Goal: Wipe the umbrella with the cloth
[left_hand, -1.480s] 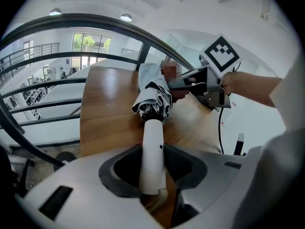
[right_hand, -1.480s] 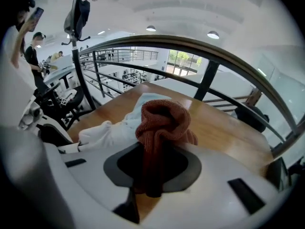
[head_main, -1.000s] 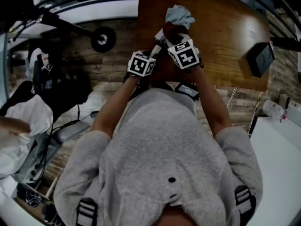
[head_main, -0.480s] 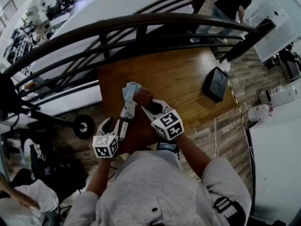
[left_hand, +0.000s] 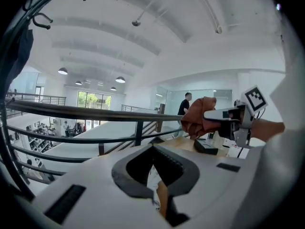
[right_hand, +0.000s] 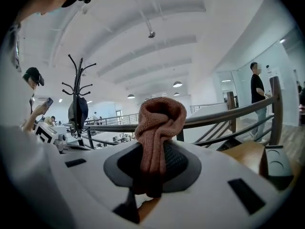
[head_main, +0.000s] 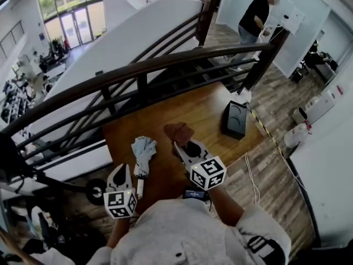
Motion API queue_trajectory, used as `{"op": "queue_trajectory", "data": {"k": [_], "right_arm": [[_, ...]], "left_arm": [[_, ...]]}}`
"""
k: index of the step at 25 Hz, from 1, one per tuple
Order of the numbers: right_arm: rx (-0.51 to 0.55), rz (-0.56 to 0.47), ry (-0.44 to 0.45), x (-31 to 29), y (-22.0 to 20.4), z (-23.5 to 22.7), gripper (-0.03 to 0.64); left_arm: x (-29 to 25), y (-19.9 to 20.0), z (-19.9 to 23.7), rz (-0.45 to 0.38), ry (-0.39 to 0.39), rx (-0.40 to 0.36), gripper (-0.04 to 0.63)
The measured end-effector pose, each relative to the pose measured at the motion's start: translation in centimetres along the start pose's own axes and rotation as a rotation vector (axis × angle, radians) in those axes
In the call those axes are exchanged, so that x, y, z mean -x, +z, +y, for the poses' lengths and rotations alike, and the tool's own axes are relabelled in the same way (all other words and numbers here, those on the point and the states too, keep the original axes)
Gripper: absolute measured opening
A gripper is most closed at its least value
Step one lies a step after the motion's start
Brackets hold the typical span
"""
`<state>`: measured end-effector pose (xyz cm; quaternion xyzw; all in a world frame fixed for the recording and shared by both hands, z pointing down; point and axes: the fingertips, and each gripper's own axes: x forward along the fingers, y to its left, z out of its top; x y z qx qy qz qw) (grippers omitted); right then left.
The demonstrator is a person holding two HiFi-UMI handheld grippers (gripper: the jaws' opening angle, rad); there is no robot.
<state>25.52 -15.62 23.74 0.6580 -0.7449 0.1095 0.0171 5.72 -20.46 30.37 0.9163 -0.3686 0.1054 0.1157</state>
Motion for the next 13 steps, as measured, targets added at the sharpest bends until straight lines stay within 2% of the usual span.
{"op": "queue_trajectory", "data": {"k": [4, 7, 13], "right_arm": [[0.008, -0.009, -0.001, -1.0, -0.2, 1.4, 0.087], [0.002, -0.008, 0.013, -2.3, -0.5, 2.2, 0.087], [0.010, 0.001, 0.014, -4.1, -1.6, 1.0, 0.087]], "left_arm": [[0.0, 0.9, 0.1, -0.036, -0.048, 0.032, 0.015], [-0.2, 1.0, 0.8, -0.033, -0.055, 0.037, 0.015], [-2.3, -0.1, 1.0, -0.020, -0.079, 0.061, 0.015]]}}
